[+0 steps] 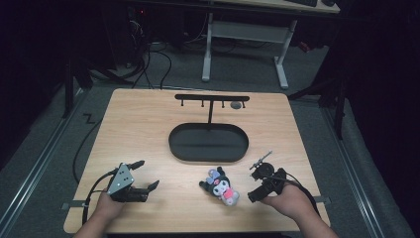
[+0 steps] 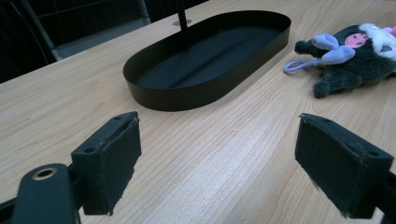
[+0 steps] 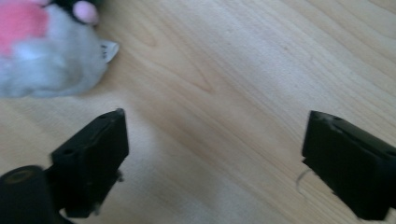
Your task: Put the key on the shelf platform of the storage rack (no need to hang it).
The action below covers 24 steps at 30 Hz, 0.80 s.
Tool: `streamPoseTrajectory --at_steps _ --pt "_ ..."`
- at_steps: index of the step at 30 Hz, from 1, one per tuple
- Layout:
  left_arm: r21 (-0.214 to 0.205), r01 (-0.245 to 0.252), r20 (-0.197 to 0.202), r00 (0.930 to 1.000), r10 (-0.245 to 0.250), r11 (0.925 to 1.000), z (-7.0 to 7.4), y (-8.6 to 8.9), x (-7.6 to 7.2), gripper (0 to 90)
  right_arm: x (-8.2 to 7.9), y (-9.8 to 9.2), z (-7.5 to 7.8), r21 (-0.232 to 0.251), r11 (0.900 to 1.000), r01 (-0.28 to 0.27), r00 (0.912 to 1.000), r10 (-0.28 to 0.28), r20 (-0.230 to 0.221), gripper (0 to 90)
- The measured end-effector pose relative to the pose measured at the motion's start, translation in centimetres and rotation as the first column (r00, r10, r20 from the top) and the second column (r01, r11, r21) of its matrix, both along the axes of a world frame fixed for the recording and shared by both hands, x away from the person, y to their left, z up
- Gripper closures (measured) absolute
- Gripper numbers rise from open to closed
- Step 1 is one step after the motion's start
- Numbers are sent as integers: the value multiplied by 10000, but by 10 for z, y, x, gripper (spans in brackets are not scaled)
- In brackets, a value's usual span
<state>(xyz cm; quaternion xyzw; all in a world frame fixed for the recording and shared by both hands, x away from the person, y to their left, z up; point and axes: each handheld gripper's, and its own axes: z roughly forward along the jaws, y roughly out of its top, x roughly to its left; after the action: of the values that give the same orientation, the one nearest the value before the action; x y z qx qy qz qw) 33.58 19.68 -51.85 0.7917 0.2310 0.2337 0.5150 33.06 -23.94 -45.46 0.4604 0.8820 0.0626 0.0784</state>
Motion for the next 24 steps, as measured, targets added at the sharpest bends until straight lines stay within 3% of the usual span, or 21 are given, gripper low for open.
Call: streamPoseTrajectory --at_steps 5,11,14,24 --pt "-20 -13 -37 10000 13 10000 0 0 0 154 -1 9 9 182 9997 173 9996 -168 -238 0" --pt "-1 12 -62 10000 -12 10000 0 0 0 154 -3 34 13 567 9974 -448 9990 451 -35 0" --pt "-21 -22 -54 10000 22 10000 0 0 1 154 -3 47 11 626 9933 -976 9952 973 73 0" --pt "-141 -44 -47 10000 44 9999 1 3 0 154 1 75 -2 846 9888 -1226 9919 1249 -224 0"
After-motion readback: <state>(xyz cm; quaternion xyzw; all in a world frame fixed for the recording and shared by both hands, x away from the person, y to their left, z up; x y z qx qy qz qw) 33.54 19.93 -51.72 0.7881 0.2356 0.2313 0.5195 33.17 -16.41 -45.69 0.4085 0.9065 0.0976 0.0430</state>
